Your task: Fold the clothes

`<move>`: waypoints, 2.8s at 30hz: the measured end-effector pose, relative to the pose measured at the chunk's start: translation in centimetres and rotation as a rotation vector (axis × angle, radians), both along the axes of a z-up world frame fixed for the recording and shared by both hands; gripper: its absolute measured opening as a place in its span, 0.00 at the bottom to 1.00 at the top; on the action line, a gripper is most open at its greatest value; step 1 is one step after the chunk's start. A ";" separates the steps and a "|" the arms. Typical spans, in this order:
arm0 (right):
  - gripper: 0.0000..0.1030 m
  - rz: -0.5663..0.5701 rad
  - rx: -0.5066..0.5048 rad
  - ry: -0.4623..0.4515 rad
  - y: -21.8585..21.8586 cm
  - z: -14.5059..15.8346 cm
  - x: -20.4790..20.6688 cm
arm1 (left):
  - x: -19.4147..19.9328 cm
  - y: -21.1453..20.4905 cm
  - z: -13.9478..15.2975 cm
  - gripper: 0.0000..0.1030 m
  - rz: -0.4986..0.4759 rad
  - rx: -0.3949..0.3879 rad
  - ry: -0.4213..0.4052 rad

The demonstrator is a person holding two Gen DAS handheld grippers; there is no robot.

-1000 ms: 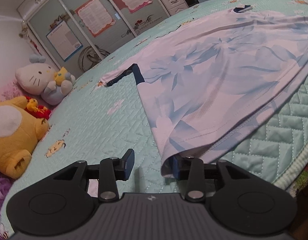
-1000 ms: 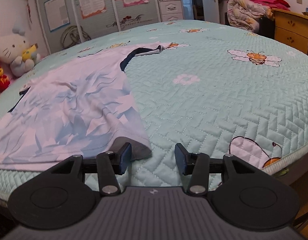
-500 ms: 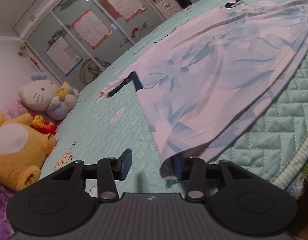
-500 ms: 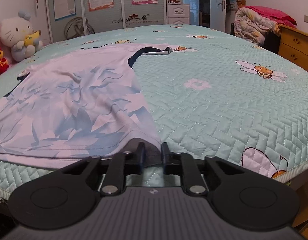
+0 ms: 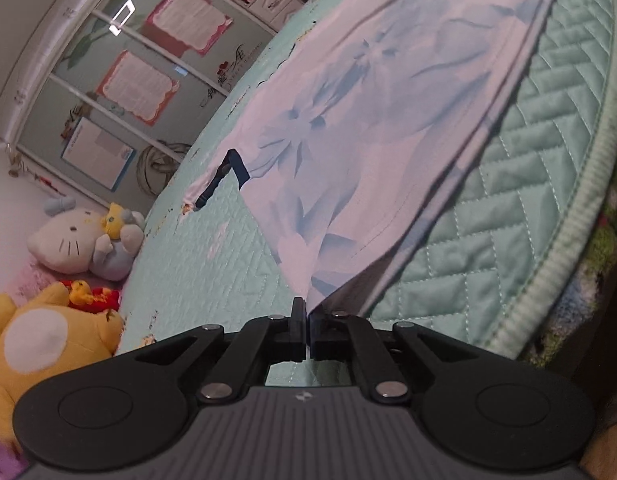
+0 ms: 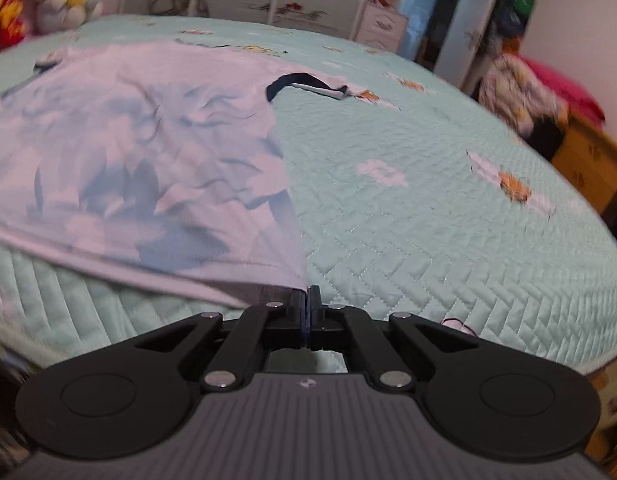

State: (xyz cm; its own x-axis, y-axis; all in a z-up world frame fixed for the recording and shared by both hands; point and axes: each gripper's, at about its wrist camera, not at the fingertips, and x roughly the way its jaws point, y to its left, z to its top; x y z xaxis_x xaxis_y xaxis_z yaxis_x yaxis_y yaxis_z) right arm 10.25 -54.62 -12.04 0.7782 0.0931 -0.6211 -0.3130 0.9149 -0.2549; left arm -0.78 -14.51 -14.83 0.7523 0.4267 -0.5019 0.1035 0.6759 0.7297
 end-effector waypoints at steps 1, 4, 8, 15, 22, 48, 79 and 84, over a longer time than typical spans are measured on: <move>0.00 0.008 -0.011 -0.005 -0.1 0.0 -0.1 | -0.1 0.0 0.1 0.03 -0.003 0.001 0.003; 0.07 0.022 -0.022 -0.001 -0.5 0.3 -0.2 | -0.3 0.0 0.2 0.05 -0.011 0.005 0.011; 0.20 0.025 -0.005 0.057 -1.5 0.9 0.1 | -0.9 -0.1 0.8 0.16 -0.010 0.000 0.024; 0.25 -0.051 0.164 0.172 -4.4 2.7 0.7 | -2.4 1.7 3.8 0.24 0.029 -0.210 0.110; 0.25 -0.032 0.568 0.201 -3.5 4.8 3.3 | -0.6 4.8 9.2 0.23 0.128 -0.607 -0.052; 0.25 0.051 0.967 0.310 2.5 2.9 6.9 | 10.9 -0.2 4.6 0.39 0.023 -0.908 0.047; 0.23 -0.258 1.157 0.426 -6.9 -2.5 8.8 | 7.9 6.8 3.8 0.42 0.277 -0.977 -0.027; 0.28 -0.219 1.127 0.401 -6.0 -1.3 9.3 | 7.8 7.7 4.2 0.43 0.281 -1.006 -0.046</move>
State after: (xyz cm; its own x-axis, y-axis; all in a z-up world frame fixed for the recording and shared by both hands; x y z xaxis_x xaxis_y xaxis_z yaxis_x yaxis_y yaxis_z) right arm 19.59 -60.64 -13.31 0.6165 0.6265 -0.4769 0.0016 0.6047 0.7965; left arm 7.01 -6.78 -10.62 0.7181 -0.0097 -0.6958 -0.1647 0.9691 -0.1834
